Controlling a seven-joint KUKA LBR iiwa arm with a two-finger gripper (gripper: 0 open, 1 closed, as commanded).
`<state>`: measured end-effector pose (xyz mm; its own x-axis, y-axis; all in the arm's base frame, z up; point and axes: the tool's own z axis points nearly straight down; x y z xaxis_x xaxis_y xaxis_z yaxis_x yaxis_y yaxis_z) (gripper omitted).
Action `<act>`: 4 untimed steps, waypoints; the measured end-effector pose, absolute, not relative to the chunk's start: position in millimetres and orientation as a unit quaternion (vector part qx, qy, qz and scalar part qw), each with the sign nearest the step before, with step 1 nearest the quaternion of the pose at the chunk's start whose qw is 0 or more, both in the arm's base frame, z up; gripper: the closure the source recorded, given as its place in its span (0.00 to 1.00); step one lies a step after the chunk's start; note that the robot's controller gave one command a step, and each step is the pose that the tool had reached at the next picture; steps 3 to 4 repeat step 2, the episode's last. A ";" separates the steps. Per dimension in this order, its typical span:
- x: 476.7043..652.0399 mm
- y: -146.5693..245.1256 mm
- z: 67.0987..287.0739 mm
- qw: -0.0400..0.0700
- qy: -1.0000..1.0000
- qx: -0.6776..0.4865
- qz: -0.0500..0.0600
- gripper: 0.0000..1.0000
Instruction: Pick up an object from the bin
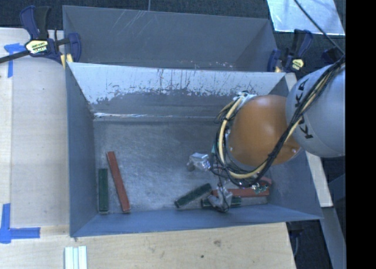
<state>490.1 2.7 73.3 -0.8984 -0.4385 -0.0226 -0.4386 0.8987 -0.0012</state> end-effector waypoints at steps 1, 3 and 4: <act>485.9 -1.0 71.5 0.003 0.975 -0.223 0.000 1.00; 509.0 -11.8 207.0 0.006 0.974 -0.227 -0.002 1.00; 509.0 -11.8 207.0 0.006 0.974 -0.227 -0.002 1.00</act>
Offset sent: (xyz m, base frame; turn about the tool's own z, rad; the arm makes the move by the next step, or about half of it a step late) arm 0.0000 0.0000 0.0000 0.0000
